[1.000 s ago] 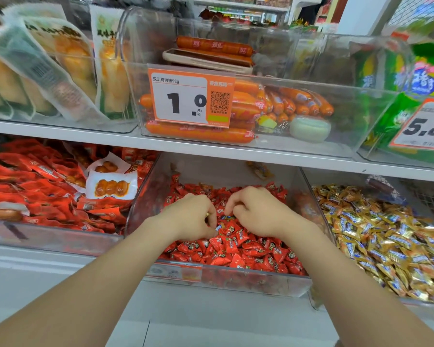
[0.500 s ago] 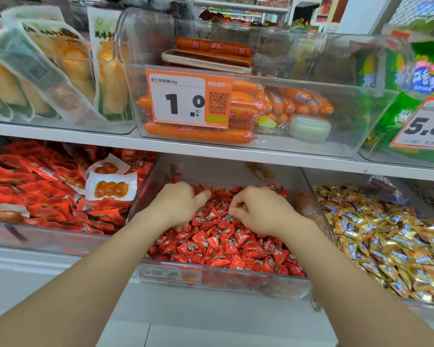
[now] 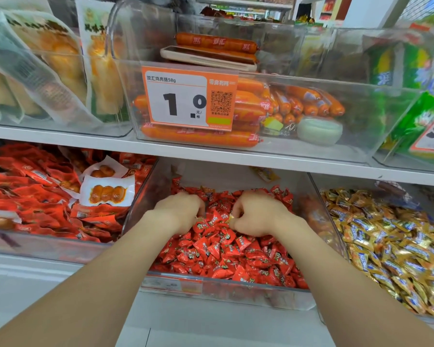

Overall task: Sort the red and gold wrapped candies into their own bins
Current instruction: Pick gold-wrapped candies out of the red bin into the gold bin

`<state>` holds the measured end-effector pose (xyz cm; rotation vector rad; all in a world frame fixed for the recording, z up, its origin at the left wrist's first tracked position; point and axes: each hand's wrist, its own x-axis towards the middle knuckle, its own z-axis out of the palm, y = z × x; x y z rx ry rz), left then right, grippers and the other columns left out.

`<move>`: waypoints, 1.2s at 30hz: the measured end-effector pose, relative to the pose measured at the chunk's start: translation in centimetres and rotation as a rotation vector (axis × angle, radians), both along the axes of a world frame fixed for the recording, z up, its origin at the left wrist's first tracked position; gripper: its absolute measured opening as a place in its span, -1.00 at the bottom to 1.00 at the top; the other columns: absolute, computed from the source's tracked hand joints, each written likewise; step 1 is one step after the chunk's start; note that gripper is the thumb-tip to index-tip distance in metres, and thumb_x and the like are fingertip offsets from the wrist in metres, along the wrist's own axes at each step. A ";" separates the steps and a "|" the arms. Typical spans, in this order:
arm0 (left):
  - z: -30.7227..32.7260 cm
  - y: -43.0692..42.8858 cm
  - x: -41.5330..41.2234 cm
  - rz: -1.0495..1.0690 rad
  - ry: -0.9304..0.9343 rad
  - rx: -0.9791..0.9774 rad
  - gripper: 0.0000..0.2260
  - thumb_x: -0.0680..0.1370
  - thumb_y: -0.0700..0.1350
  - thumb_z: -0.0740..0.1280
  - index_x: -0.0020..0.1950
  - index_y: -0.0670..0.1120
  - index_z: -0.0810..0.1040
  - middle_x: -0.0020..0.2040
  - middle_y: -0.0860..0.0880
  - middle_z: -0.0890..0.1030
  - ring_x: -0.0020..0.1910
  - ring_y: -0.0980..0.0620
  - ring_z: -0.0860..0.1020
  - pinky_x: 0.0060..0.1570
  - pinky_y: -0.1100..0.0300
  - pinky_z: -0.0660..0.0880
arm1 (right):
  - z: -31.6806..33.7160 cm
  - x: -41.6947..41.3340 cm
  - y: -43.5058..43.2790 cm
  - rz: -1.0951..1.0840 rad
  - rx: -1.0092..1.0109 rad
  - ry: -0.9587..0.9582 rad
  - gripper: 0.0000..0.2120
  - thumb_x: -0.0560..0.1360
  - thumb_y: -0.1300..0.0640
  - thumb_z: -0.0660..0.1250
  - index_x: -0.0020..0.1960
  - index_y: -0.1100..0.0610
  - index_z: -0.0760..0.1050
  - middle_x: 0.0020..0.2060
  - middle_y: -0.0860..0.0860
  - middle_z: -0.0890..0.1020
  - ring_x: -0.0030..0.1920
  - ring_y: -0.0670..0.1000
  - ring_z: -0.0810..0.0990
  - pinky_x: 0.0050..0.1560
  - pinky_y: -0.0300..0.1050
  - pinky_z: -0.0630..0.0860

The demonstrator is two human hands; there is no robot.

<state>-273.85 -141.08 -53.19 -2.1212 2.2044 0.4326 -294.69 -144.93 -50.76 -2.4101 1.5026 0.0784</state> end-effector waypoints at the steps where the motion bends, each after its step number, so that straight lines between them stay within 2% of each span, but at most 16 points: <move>1: 0.1 -0.1 -0.1 -0.004 0.007 -0.012 -0.88 0.65 -0.02 0.36 0.17 0.15 0.60 0.21 -0.03 0.53 0.19 -0.13 0.57 0.22 -0.08 0.56 | 0.3 -0.1 0.1 -0.020 -0.019 -0.043 -0.70 0.44 -0.13 0.35 -0.26 0.10 0.61 -0.35 -0.05 0.64 -0.29 0.00 0.59 -0.28 -0.15 0.50; 2: 0.1 -0.2 -0.2 -0.007 0.020 -0.017 -0.95 0.64 0.04 0.34 0.07 0.15 0.59 0.16 -0.01 0.55 0.15 -0.11 0.57 0.18 -0.08 0.57 | 0.6 -0.1 0.1 -0.050 -0.042 -0.093 -0.62 0.46 -0.15 0.31 -0.29 0.14 0.58 -0.41 0.00 0.60 -0.34 0.03 0.56 -0.34 -0.16 0.41; 4: 0.2 -0.3 -0.1 0.005 0.087 -0.023 -0.85 0.64 0.13 0.30 -0.07 0.12 0.56 0.02 0.03 0.61 0.06 -0.08 0.60 0.11 -0.05 0.59 | 1.1 -0.3 0.1 -0.121 -0.079 -0.201 -0.55 0.54 -0.16 0.23 -0.35 0.15 0.47 -0.46 0.01 0.51 -0.40 0.04 0.49 -0.38 -0.15 0.30; 7: 1.1 0.0 -0.1 0.052 0.200 -0.056 -0.76 0.61 0.18 0.27 -0.11 0.06 0.56 -0.12 0.04 0.62 -0.07 -0.07 0.60 0.01 0.02 0.58 | 1.0 -0.3 0.0 -0.127 -0.119 -0.287 -0.55 0.64 -0.10 0.18 -0.37 0.07 0.33 -0.45 0.01 0.41 -0.38 0.07 0.43 -0.33 -0.11 0.25; 10: 2.6 0.5 -0.4 0.157 0.351 -0.175 -0.70 0.58 0.17 0.17 -0.23 0.11 0.57 -0.22 0.09 0.60 -0.13 -0.01 0.57 -0.07 0.09 0.51 | 0.5 -0.2 0.0 -0.080 -0.150 -0.338 -0.63 0.68 -0.10 0.24 -0.26 0.00 0.36 -0.27 0.01 0.54 -0.21 0.09 0.51 -0.15 -0.10 0.34; 13: 3.9 1.3 -0.8 0.282 0.465 -0.320 -0.60 0.63 0.05 0.21 -0.39 -0.05 0.44 -0.43 0.00 0.45 -0.34 -0.03 0.47 -0.32 0.16 0.31 | -0.1 0.2 -0.4 -0.083 -0.127 -0.439 -0.85 0.67 -0.01 0.30 -0.04 0.01 0.49 -0.05 0.01 0.71 -0.17 0.02 0.58 -0.23 -0.19 0.39; 14: 4.2 1.6 -1.0 0.309 0.490 -0.335 -0.59 0.63 0.04 0.23 -0.39 -0.08 0.42 -0.44 -0.01 0.45 -0.36 -0.05 0.46 -0.35 0.17 0.30 | -0.4 0.4 -0.6 -0.087 -0.125 -0.441 -0.92 0.67 0.06 0.29 0.06 0.04 0.54 -0.01 0.03 0.72 -0.17 0.02 0.60 -0.26 -0.21 0.42; 16: 4.5 2.5 -1.4 0.342 0.534 -0.304 -0.65 0.61 0.01 0.30 -0.34 -0.09 0.46 -0.40 -0.02 0.52 -0.36 -0.02 0.49 -0.37 0.18 0.34 | -0.9 1.0 -0.7 -0.075 -0.169 -0.408 -0.83 0.65 0.16 0.27 0.18 0.04 0.59 0.04 0.05 0.72 -0.04 0.06 0.65 -0.10 -0.18 0.56; 18: 4.2 3.2 -1.6 0.390 0.579 -0.241 -0.73 0.55 -0.03 0.39 -0.30 -0.10 0.46 -0.39 -0.01 0.53 -0.40 0.01 0.46 -0.36 0.19 0.40 | -1.1 1.9 -0.8 -0.053 -0.228 -0.326 -0.77 0.60 0.19 0.28 0.20 0.01 0.62 0.11 0.06 0.70 0.08 0.15 0.67 0.08 0.01 0.63; 20: 3.5 3.7 -1.5 0.432 0.634 -0.205 -0.82 0.52 -0.09 0.43 -0.20 -0.10 0.49 -0.32 -0.04 0.57 -0.41 -0.01 0.47 -0.32 0.16 0.50 | -1.2 3.0 -0.9 -0.002 -0.262 -0.224 -0.74 0.58 0.22 0.31 0.22 0.05 0.62 0.15 0.12 0.67 0.12 0.22 0.66 0.09 0.13 0.65; 23: 2.8 4.2 -1.3 0.417 0.584 -0.151 -0.98 0.61 -0.15 0.34 0.02 -0.04 0.55 -0.06 -0.06 0.61 -0.32 0.01 0.54 -0.32 0.17 0.50 | -1.2 4.5 -1.6 0.043 -0.271 -0.154 -0.69 0.58 0.25 0.35 0.31 0.10 0.58 0.25 0.17 0.63 0.22 0.27 0.63 0.17 0.18 0.63; 24: 2.6 4.3 -1.3 0.407 0.564 -0.130 -0.92 0.64 -0.15 0.28 0.07 -0.03 0.56 -0.03 -0.06 0.61 -0.32 0.03 0.53 -0.35 0.19 0.45 | -1.3 5.0 -1.9 0.048 -0.258 -0.147 -0.65 0.59 0.25 0.36 0.36 0.10 0.56 0.29 0.17 0.61 0.26 0.27 0.61 0.21 0.19 0.61; 28: 2.4 4.5 -1.1 0.409 0.494 -0.109 -0.73 0.72 -0.01 0.19 0.00 -0.12 0.60 -0.10 -0.12 0.66 -0.30 -0.05 0.59 -0.31 0.15 0.51 | -2.0 7.1 -3.0 0.095 -0.189 -0.081 -0.57 0.58 0.29 0.34 0.43 0.10 0.50 0.27 0.18 0.60 0.25 0.29 0.62 0.10 0.12 0.61; 31: 2.4 4.4 -1.0 0.408 0.373 -0.094 -0.60 0.70 0.14 0.23 -0.15 -0.14 0.47 -0.22 -0.15 0.65 -0.34 -0.13 0.64 -0.23 0.07 0.57 | -2.9 8.0 -3.3 0.120 -0.185 -0.008 -0.63 0.56 0.34 0.34 0.35 0.17 0.50 0.22 0.17 0.52 0.13 0.30 0.63 -0.01 0.09 0.57; 33: 2.8 4.6 -1.2 0.410 0.341 -0.038 -0.64 0.70 0.12 0.27 -0.10 -0.15 0.46 -0.27 -0.16 0.67 -0.46 -0.08 0.67 -0.25 0.05 0.67 | -3.2 8.2 -3.4 0.101 -0.167 0.038 -0.70 0.58 0.34 0.36 0.30 0.22 0.51 0.27 0.19 0.43 0.09 0.32 0.62 -0.03 0.09 0.53; 36: 2.9 4.7 -1.2 0.422 0.354 0.014 -0.74 0.68 0.01 0.36 -0.05 -0.17 0.50 -0.27 -0.20 0.70 -0.40 -0.11 0.71 -0.18 -0.02 0.71 | -3.2 8.1 -3.5 0.048 -0.148 0.031 -0.69 0.58 0.26 0.46 0.30 0.26 0.52 0.29 0.21 0.42 0.18 0.34 0.61 0.12 0.14 0.56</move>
